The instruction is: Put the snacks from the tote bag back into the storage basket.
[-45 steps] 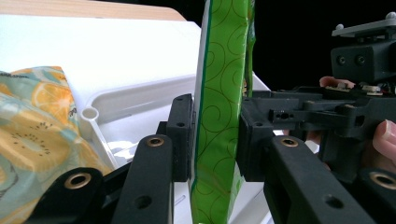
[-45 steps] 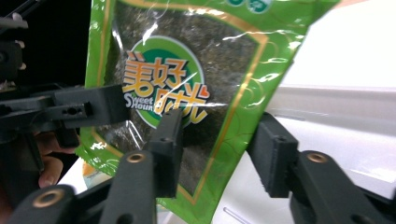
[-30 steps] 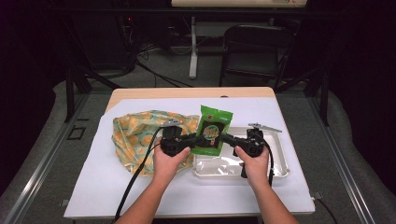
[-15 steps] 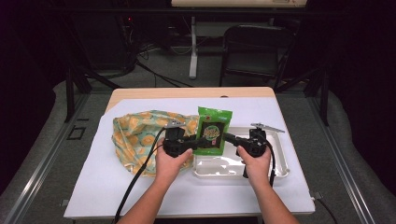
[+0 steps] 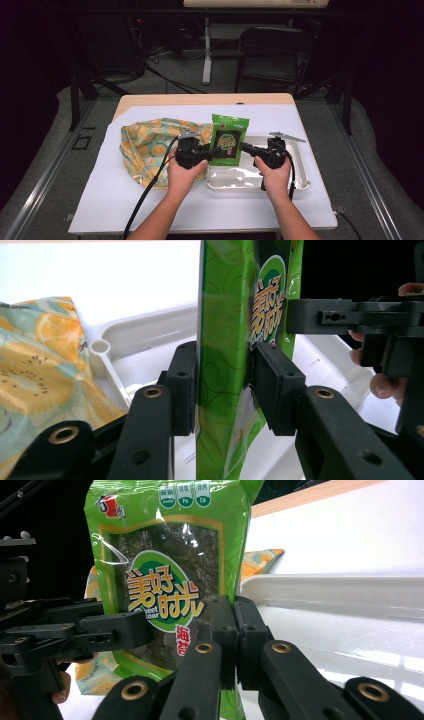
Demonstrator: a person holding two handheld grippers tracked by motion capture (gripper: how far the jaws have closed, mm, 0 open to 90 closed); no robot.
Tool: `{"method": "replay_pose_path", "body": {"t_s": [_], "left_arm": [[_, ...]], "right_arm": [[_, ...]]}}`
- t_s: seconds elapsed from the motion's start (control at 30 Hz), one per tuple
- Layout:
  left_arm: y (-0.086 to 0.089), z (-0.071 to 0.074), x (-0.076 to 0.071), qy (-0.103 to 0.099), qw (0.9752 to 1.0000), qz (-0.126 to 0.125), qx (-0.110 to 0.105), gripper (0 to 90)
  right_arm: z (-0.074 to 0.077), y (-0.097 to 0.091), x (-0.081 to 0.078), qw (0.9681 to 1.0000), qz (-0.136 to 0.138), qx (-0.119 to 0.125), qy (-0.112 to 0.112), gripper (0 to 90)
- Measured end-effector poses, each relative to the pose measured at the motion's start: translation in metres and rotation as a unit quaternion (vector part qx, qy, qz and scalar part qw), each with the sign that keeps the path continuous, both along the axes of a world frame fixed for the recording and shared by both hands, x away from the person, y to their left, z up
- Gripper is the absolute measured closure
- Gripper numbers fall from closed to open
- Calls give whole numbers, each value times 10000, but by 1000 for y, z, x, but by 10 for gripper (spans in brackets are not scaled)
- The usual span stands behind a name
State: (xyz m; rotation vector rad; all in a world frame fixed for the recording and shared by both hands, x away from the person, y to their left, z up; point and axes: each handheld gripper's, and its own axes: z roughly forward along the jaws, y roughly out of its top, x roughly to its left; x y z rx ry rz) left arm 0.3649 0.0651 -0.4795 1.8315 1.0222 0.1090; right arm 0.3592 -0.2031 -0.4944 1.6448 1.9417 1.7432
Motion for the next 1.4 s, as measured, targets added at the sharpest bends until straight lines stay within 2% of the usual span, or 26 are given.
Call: {"method": "replay_pose_path", "body": {"t_s": [0.27, 0.37, 0.57, 0.7, 1.13, 1.4], "left_arm": [[1, -1, -2, -86, 9999, 75, 62, 628], [2, -1, -2, -107, 9999, 135, 4, 637], [3, 0, -3, -144, 9998, 116, 28, 650], [2, 0, -5, -228, 9996, 99, 161, 653], [1, -2, -5, -208, 9993, 138, 286, 658], [0, -3, -6, -202, 9994, 126, 248, 655]], "right_arm": [[1, -1, -1, 10000, -4, -67, -14, 890], [1, -1, -1, 9999, -1, -119, -19, 890], [2, -1, -1, 9999, 24, -154, -39, 891], [1, 0, -1, 9998, 16, -218, -41, 891], [5, 2, -3, 9986, 38, -491, -215, 891], [5, 0, -3, 9985, 26, -504, -190, 892]]}}
